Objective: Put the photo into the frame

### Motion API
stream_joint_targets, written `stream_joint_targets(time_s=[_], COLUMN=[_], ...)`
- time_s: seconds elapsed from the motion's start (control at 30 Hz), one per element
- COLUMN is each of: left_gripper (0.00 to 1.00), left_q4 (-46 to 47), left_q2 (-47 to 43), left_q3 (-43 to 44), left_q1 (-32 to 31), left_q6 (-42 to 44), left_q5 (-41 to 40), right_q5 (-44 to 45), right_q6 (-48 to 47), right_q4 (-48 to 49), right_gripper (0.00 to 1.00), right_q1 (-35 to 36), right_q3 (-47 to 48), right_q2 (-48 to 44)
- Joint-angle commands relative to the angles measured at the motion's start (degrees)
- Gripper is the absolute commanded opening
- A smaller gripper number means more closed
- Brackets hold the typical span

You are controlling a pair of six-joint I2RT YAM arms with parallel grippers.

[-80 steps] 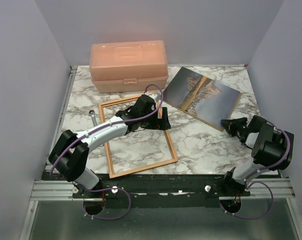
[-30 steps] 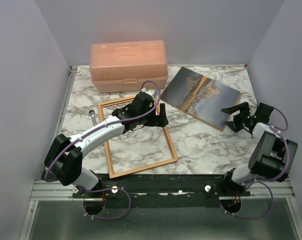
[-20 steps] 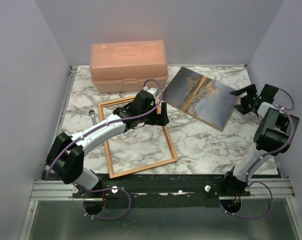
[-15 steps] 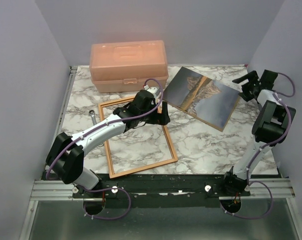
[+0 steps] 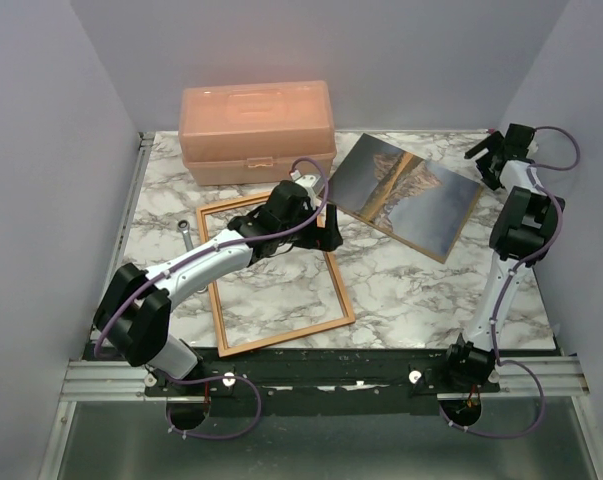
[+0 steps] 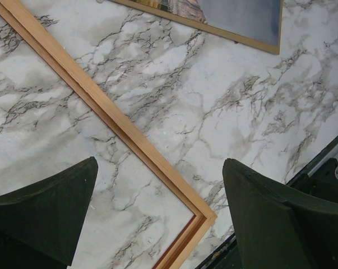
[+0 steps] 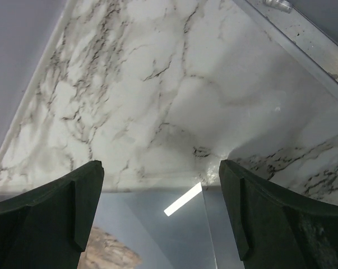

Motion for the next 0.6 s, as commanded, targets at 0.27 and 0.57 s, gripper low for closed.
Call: stream_joint_targets(time_s=[0.27, 0.57], left_gripper=[0.96, 0.96], left_q4=[1.51, 1.29], left_q2=[1.47, 1.03], left_q3=[-0.78, -1.18], left_q1=[-0.45, -0.43], left_q6=[0.55, 0.51], left_q5=[1.58, 1.46], right_q5=[-8.37, -14.03], right_q6=[-0.45, 4.27], right_q4=[-3.31, 3.9], right_gripper=[0.91, 0.9], right_q1=[-0.64, -0.87], right_q3=[8.15, -7.55], right_q2=[9.69, 0.5])
